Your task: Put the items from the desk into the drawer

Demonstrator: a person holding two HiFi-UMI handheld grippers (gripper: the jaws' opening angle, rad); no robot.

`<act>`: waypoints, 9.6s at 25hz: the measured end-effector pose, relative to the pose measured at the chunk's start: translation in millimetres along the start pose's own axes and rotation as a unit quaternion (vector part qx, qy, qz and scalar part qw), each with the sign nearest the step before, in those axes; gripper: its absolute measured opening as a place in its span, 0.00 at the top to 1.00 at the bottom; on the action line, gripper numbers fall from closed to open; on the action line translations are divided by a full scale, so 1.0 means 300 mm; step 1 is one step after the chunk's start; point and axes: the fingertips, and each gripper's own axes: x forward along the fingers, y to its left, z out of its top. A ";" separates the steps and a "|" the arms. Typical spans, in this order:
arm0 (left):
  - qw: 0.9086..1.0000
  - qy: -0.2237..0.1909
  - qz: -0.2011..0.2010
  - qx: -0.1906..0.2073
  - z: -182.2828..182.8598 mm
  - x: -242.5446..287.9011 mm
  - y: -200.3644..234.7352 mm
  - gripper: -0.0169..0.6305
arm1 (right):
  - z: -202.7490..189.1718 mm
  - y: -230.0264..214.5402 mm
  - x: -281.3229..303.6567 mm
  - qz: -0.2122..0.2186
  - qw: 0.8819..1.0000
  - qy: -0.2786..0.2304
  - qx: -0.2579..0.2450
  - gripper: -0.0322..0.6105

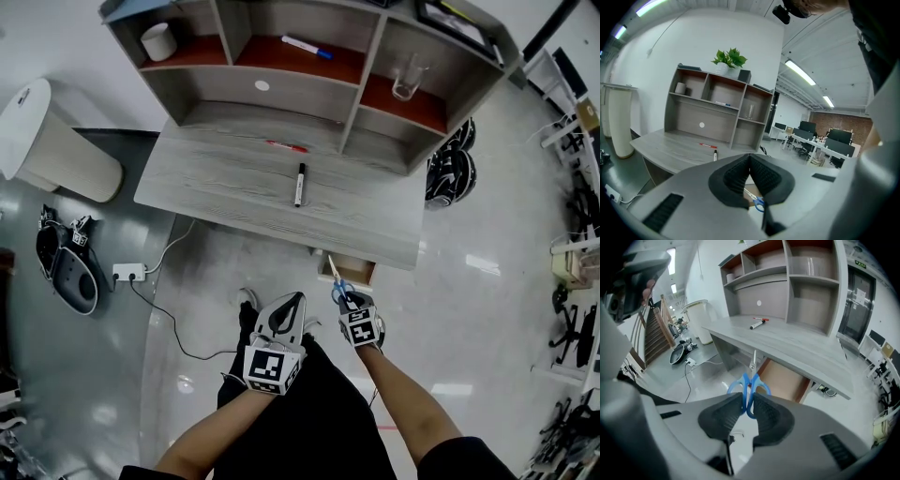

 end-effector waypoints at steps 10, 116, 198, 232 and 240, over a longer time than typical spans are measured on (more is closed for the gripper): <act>1.000 0.008 0.009 -0.013 -0.041 0.073 -0.023 0.97 | -0.033 -0.080 0.097 0.011 0.998 0.031 -0.051 0.82; 0.994 -0.074 -0.079 0.026 0.563 -0.046 0.366 0.97 | 1.084 0.319 -0.688 -0.119 0.925 -0.359 0.025 0.92; 0.993 -0.035 0.101 -0.059 0.547 0.542 1.008 0.97 | 1.386 -0.331 0.802 0.021 0.977 0.061 -0.202 0.77; 0.997 -0.026 0.052 -0.045 0.514 0.294 1.018 0.97 | 1.405 -0.111 0.552 -0.026 0.990 -0.042 -0.130 0.84; 0.999 -0.030 0.002 -0.043 0.499 0.198 0.972 0.97 | 1.395 0.034 0.373 -0.045 0.992 -0.084 -0.083 0.84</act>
